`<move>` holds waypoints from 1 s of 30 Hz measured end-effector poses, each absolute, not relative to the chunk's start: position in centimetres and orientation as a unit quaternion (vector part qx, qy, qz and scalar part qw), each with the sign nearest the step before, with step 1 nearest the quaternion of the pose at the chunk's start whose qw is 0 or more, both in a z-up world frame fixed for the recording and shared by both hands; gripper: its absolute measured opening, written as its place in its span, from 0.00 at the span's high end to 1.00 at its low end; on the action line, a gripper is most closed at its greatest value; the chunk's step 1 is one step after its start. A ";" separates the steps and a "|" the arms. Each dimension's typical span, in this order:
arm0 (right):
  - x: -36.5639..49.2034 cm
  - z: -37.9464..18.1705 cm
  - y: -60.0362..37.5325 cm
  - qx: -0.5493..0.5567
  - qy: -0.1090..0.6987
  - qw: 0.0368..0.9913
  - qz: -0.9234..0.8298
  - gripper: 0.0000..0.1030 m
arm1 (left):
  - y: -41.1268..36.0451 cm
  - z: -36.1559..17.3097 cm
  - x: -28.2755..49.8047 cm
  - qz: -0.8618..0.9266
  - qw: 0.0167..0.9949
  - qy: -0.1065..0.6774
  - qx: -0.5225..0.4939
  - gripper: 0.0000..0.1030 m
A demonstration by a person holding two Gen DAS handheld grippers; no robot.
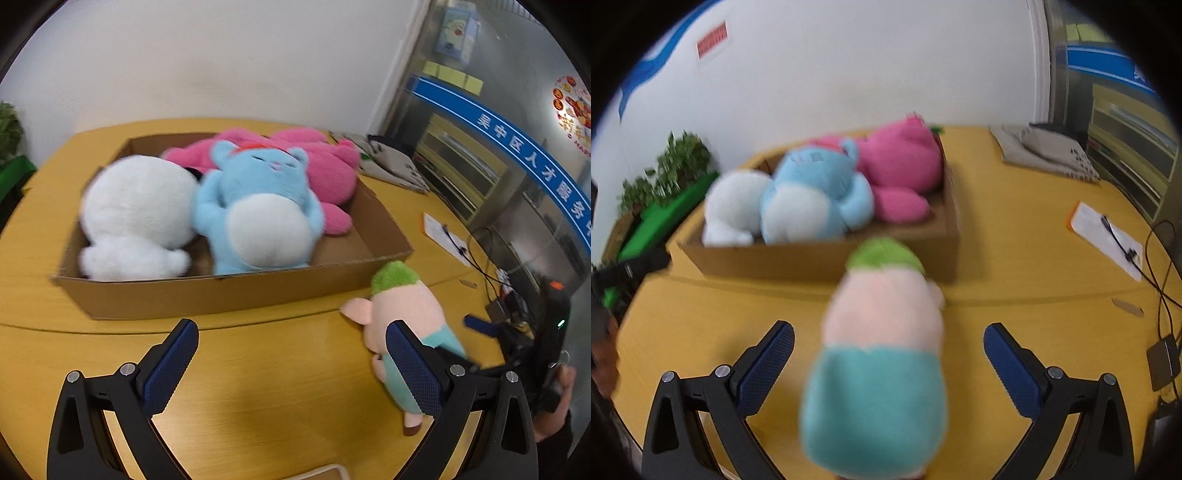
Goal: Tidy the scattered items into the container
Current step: 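Close the left and right grippers on the pink-and-teal toy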
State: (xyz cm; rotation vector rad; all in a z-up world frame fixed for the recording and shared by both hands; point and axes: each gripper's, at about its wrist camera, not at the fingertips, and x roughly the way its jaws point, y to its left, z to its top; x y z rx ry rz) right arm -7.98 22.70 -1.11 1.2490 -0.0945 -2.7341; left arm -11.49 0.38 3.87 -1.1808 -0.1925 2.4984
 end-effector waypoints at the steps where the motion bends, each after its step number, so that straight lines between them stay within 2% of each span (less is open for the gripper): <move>1: -7.9 -2.0 22.9 0.426 -0.037 0.072 -0.901 0.01 | 1.3 3.4 -12.1 0.880 0.202 -0.070 -0.425 0.00; 7: -7.1 -5.2 22.1 0.449 -0.084 0.153 -0.877 0.01 | 7.8 -0.1 -17.4 0.830 0.280 -0.070 -0.477 0.00; 11: -6.8 -5.7 21.6 0.441 -0.089 0.177 -0.875 0.09 | 10.7 -1.8 -18.6 0.801 0.315 -0.079 -0.503 0.02; 13: -6.6 -5.6 21.8 0.436 -0.087 0.186 -0.876 0.12 | 12.4 -2.8 -18.2 0.790 0.332 -0.061 -0.512 0.12; 15: -6.4 -5.7 22.2 0.432 -0.096 0.193 -0.876 0.14 | 13.0 -3.2 -17.9 0.781 0.343 -0.067 -0.519 0.16; 19: -5.9 -5.8 22.9 0.413 -0.104 0.209 -0.880 0.17 | 13.4 -2.2 -17.1 0.782 0.351 -0.049 -0.512 0.22; 23: -6.1 -5.0 22.9 0.392 -0.105 0.227 -0.885 0.18 | 13.3 0.1 -16.5 0.800 0.347 -0.036 -0.489 0.23; 30: -8.7 0.3 23.4 0.316 -0.105 0.253 -0.908 0.18 | 13.7 8.2 -18.2 0.850 0.332 -0.004 -0.408 0.23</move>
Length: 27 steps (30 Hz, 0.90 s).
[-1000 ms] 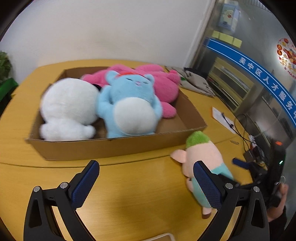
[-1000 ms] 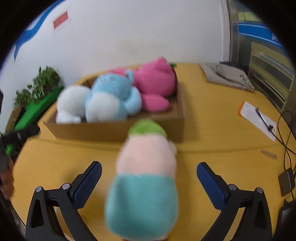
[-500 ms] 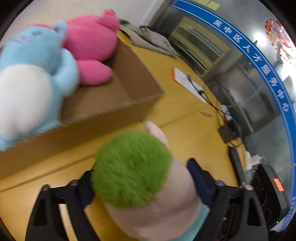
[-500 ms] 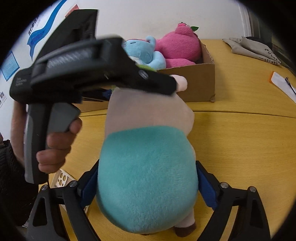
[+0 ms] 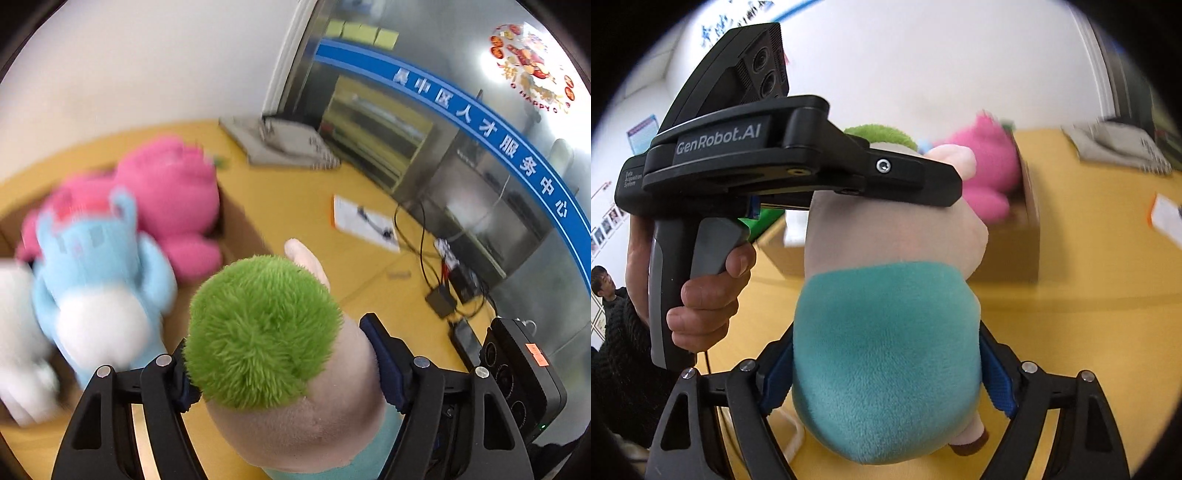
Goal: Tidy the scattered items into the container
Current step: 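Lift the pink-and-teal toy and lower it into the box beside the blue bear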
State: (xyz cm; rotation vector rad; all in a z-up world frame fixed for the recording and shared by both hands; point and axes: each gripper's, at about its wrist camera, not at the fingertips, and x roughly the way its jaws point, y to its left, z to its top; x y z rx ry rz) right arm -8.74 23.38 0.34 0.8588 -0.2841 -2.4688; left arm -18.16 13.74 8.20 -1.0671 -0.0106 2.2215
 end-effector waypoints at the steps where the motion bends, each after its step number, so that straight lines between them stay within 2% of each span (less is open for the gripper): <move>1: -9.5 1.2 23.4 0.305 -0.101 0.254 -0.912 0.18 | 13.9 9.3 -18.8 0.856 0.331 0.002 -0.398 0.23; 6: -14.2 4.7 23.3 0.253 -0.077 0.259 -0.929 0.18 | 13.5 12.4 -23.2 0.874 0.326 0.013 -0.360 0.23; 11: -19.4 5.6 23.4 0.220 -0.073 0.255 -0.939 0.18 | 12.8 12.3 -28.6 0.878 0.318 -0.009 -0.357 0.23; 14: -21.6 4.0 23.8 0.213 -0.088 0.260 -0.938 0.18 | 13.1 10.2 -31.4 0.875 0.299 -0.010 -0.380 0.23; 20: -23.6 -1.0 23.9 0.274 -0.084 0.240 -0.927 0.18 | 14.2 4.2 -33.6 0.850 0.293 -0.017 -0.437 0.23; 23: -23.7 -1.8 24.5 0.289 -0.102 0.229 -0.924 0.18 | 14.6 2.4 -34.6 0.836 0.300 -0.037 -0.457 0.22; 27: -23.4 -1.7 23.9 0.312 -0.065 0.192 -0.928 0.18 | 16.0 0.7 -35.1 0.826 0.310 -0.018 -0.471 0.20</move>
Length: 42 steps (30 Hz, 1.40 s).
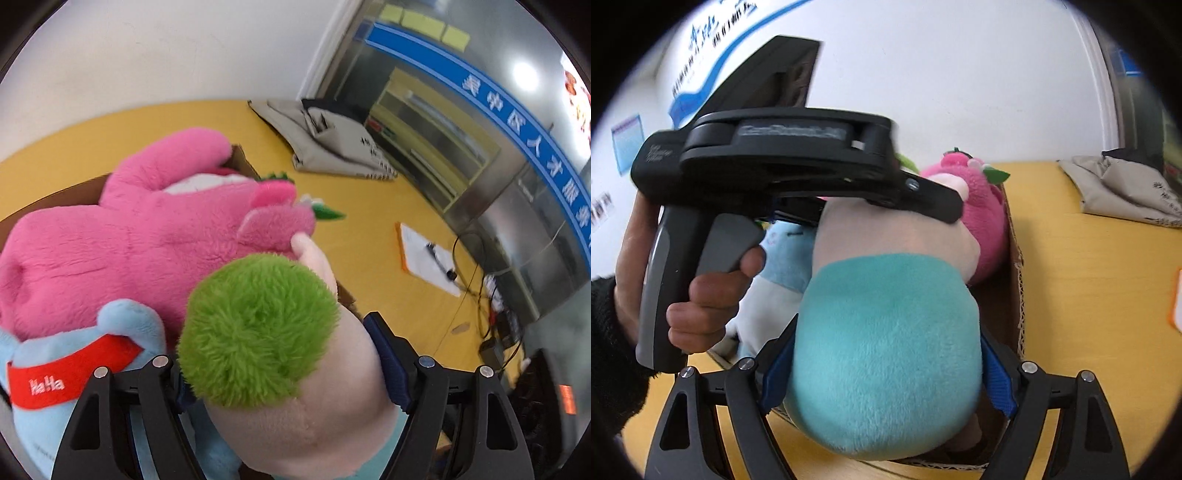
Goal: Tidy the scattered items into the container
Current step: 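Lift the pink-and-teal toy and lower it into the box beside the blue bear, then open both grippers and move them down toward the white phone case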
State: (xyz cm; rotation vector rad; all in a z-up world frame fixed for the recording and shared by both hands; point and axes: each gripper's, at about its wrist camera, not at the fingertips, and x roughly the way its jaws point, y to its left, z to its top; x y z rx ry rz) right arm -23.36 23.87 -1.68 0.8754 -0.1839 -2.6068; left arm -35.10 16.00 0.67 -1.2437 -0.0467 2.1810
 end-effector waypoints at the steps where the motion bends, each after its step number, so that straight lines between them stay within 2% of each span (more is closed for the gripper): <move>1: -23.3 -1.6 23.7 0.323 -0.057 0.177 -0.928 0.17 | 16.6 0.3 -35.1 0.825 0.308 -0.007 -0.474 0.20; 6: -22.5 -0.4 24.0 0.349 -0.046 0.148 -0.924 0.17 | 19.7 -1.4 -34.7 0.824 0.286 0.056 -0.486 0.19; 9: -22.3 0.2 24.4 0.334 -0.027 0.139 -0.932 0.17 | 20.2 -1.5 -35.2 0.823 0.282 0.049 -0.491 0.17; 12: -23.4 -1.8 24.5 0.363 -0.010 0.124 -0.923 0.16 | 19.4 -0.7 -35.1 0.823 0.284 0.034 -0.492 0.17; 15: -23.9 -3.9 26.1 0.393 -0.090 0.136 -0.905 0.14 | 18.0 0.9 -34.3 0.836 0.290 0.012 -0.465 0.18; 17: -24.0 -4.5 26.6 0.392 -0.110 0.138 -0.903 0.13 | 17.4 1.2 -34.4 0.843 0.281 0.002 -0.459 0.18; 21: -24.0 -4.9 26.7 0.392 -0.124 0.128 -0.902 0.13 | 18.2 0.3 -34.7 0.842 0.266 0.020 -0.468 0.18; 26: -24.7 -3.4 27.6 0.377 -0.115 0.122 -0.911 0.11 | 17.8 1.9 -33.2 0.849 0.267 0.012 -0.455 0.19; 29: -20.9 -1.2 27.0 0.360 -0.117 0.113 -0.919 0.11 | 16.3 4.8 -30.1 0.862 0.284 0.012 -0.420 0.16; 33: -18.2 0.6 27.2 0.344 -0.133 0.114 -0.923 0.03 | 12.7 8.4 -24.8 0.887 0.272 0.019 -0.373 0.00; 34: -17.8 0.9 27.1 0.342 -0.127 0.112 -0.924 0.00 | 11.6 9.1 -23.2 0.892 0.263 0.025 -0.366 0.00; 42: -11.6 3.7 22.9 0.330 -0.076 0.106 -0.935 0.00 | 4.5 10.7 -12.2 0.917 0.184 0.042 -0.351 0.00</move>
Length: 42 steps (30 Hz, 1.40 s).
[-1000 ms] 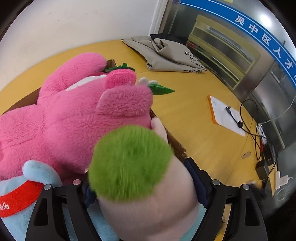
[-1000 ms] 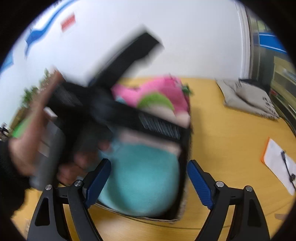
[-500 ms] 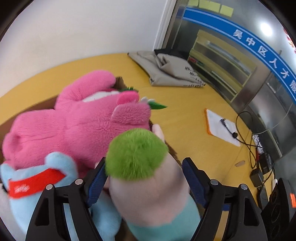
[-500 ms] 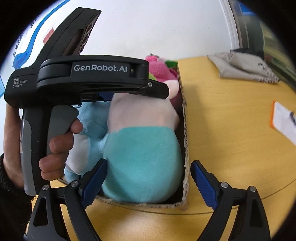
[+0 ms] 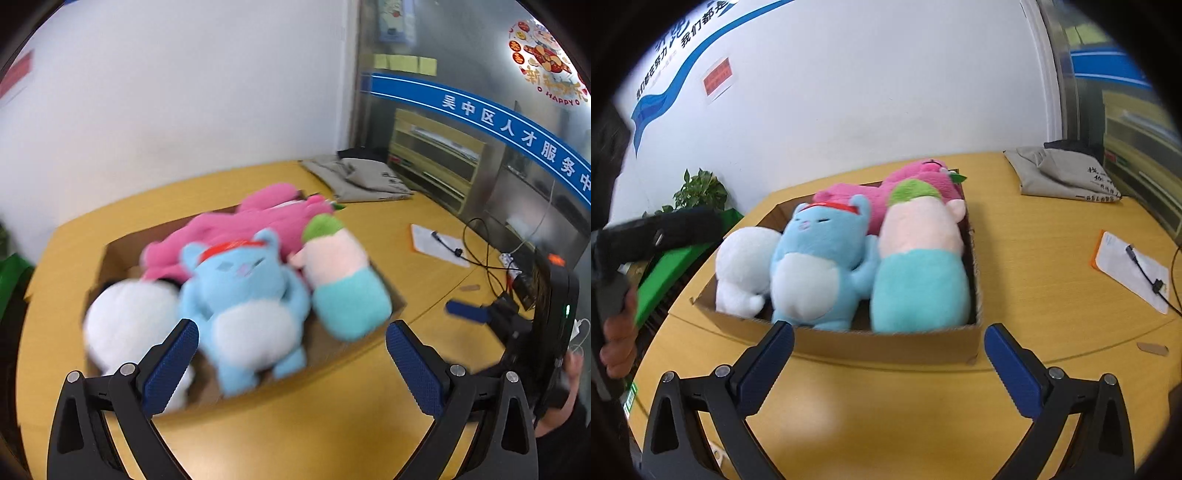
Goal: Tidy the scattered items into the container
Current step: 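Open both grippers and move them down toward the white phone case, then close the left gripper on the white phone case frame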
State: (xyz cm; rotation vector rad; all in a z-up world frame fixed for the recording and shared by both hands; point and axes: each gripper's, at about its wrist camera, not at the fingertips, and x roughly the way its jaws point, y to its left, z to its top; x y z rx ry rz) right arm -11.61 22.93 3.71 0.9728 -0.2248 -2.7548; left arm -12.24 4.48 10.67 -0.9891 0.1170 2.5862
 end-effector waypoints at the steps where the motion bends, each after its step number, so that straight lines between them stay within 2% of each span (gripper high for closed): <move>1: -10.7 4.1 22.3 0.328 -0.073 0.100 -0.936 0.00 | 3.8 10.6 -11.0 0.919 0.178 0.035 -0.350 0.00; 10: -6.7 6.0 19.2 0.325 -0.055 0.067 -0.942 0.00 | -0.9 9.8 -3.3 0.925 0.161 0.012 -0.345 0.00; 18: -3.9 6.2 17.2 0.327 -0.017 0.061 -0.943 0.00 | -2.8 8.3 -0.6 0.921 0.157 -0.019 -0.357 0.00; 23: -2.7 6.2 17.5 0.324 -0.020 0.059 -0.944 0.00 | -3.7 7.1 0.4 0.917 0.150 -0.028 -0.369 0.00; 27: -1.5 4.2 17.5 0.344 -0.024 0.076 -0.935 0.00 | -4.8 4.8 1.7 0.908 0.143 -0.019 -0.392 0.00; 34: 0.2 -3.6 14.8 0.440 -0.022 0.147 -0.886 0.00 | -6.2 -1.6 2.9 0.875 0.145 -0.015 -0.461 0.02; 36: 0.4 -4.9 13.7 0.454 -0.018 0.157 -0.877 0.00 | -6.2 -3.3 2.7 0.865 0.139 -0.014 -0.482 0.07; 39: 0.0 -6.2 12.5 0.470 -0.007 0.151 -0.869 0.06 | -6.4 -5.4 2.3 0.846 0.134 -0.028 -0.514 0.26; 41: -0.2 -7.1 11.8 0.483 0.009 0.148 -0.863 0.24 | -6.4 -6.5 2.2 0.839 0.124 -0.032 -0.529 0.36; 42: -0.2 -7.5 11.5 0.489 0.014 0.147 -0.860 0.27 | -6.4 -7.2 2.1 0.833 0.120 -0.034 -0.539 0.52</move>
